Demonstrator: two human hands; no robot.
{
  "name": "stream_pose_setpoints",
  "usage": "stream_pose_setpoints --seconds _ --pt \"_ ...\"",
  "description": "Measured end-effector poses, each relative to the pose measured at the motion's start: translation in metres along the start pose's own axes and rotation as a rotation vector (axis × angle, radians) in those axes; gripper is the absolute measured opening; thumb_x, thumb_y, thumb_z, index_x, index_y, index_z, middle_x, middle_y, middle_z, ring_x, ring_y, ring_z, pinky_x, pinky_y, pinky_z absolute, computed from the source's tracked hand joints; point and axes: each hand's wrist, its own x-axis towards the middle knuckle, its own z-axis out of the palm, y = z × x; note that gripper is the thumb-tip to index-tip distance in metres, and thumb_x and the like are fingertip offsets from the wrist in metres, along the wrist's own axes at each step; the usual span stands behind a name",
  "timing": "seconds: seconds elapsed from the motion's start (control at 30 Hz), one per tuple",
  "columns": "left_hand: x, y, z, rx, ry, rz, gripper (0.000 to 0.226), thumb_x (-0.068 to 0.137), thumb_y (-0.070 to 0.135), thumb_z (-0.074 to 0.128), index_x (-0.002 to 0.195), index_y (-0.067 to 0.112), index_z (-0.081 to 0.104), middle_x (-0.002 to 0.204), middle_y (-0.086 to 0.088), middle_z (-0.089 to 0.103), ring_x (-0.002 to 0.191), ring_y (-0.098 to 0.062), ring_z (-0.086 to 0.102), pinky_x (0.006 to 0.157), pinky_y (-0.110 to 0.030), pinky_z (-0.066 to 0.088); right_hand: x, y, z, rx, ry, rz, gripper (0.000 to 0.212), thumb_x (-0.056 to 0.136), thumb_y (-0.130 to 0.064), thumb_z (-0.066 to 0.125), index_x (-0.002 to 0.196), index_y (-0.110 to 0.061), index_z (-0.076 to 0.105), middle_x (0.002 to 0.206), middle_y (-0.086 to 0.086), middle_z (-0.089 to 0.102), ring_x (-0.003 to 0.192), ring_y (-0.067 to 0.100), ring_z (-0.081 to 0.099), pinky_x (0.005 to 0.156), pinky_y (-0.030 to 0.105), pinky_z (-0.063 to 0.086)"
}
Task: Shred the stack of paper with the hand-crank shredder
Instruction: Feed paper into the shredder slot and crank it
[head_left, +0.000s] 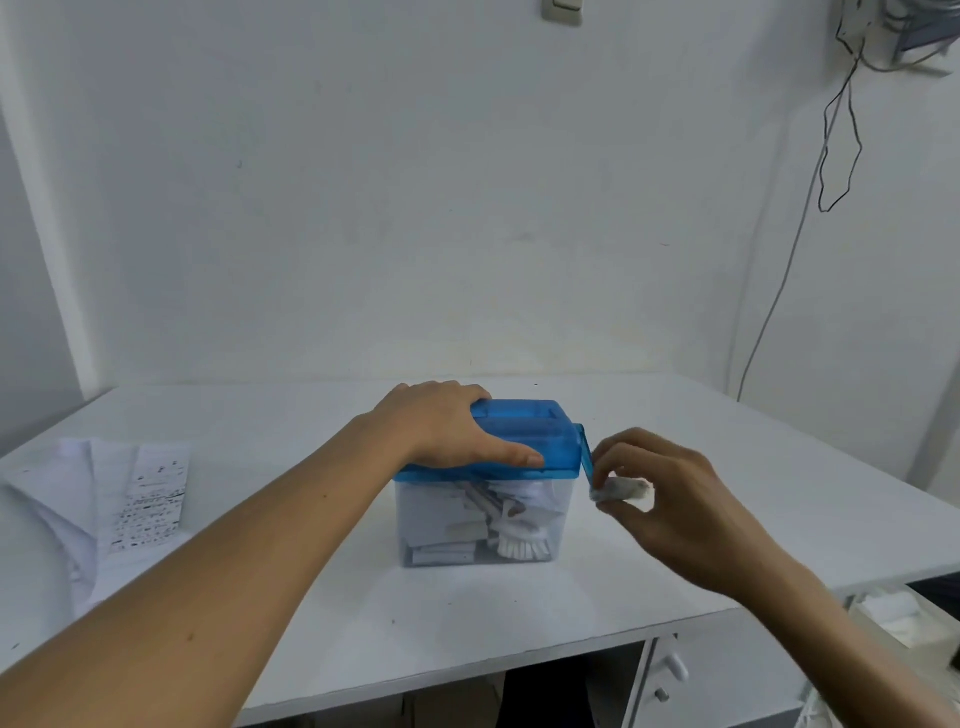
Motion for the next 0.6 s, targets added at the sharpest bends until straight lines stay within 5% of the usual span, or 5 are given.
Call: stream_pose_setpoints --seconds 0.17,0.3,0.37,0.5,0.6 --pt "-0.001 -0.002 -0.002 -0.021 -0.038 0.011 0.107 0.056 0.102 0.052 0.144 0.042 0.044 0.132 0.017 0.056 0.111 -0.015 0.055 0.098 -0.038 0.046 0.031 0.000 -0.026 0.214 0.182 -0.004 0.018 0.088 -0.015 0.073 0.103 -0.024 0.071 0.098 -0.019 0.072 0.093 -0.002 0.068 0.083 0.010 0.052" --pt "0.001 -0.003 0.000 -0.021 -0.037 0.005 0.116 0.049 0.105 0.049 0.147 0.043 0.041 0.138 0.017 0.055 0.118 -0.017 0.055 0.101 -0.041 0.047 0.083 0.024 -0.003 0.422 0.220 0.220 0.010 0.095 -0.025 0.070 0.101 -0.028 0.063 0.097 -0.009 0.073 0.089 0.011 0.071 0.080 0.030 0.060" --pt "0.001 -0.003 0.000 -0.018 -0.032 0.009 0.116 0.049 0.105 0.048 0.147 0.043 0.041 0.138 0.016 0.055 0.117 -0.016 0.055 0.099 -0.039 0.046 0.097 0.037 0.018 0.468 0.168 0.333 0.005 0.095 -0.021 0.068 0.094 -0.026 0.066 0.097 -0.007 0.073 0.086 0.016 0.072 0.077 0.033 0.062" --pt "-0.001 -0.002 0.000 -0.007 -0.015 0.020 0.109 0.055 0.104 0.047 0.145 0.042 0.044 0.133 0.017 0.057 0.112 -0.014 0.055 0.096 -0.037 0.045 0.088 0.046 0.051 0.440 -0.016 0.490 0.014 0.099 -0.009 0.057 0.100 -0.012 0.071 0.101 0.006 0.073 0.085 0.014 0.071 0.061 0.017 0.055" --pt "-0.003 0.000 -0.001 -0.008 -0.013 0.016 0.101 0.063 0.100 0.049 0.146 0.042 0.043 0.136 0.017 0.057 0.116 -0.014 0.054 0.099 -0.037 0.044 0.076 0.051 0.059 0.555 -0.114 0.557 0.024 0.099 0.000 0.047 0.105 -0.005 0.070 0.103 0.012 0.073 0.089 0.017 0.072 0.070 0.023 0.060"
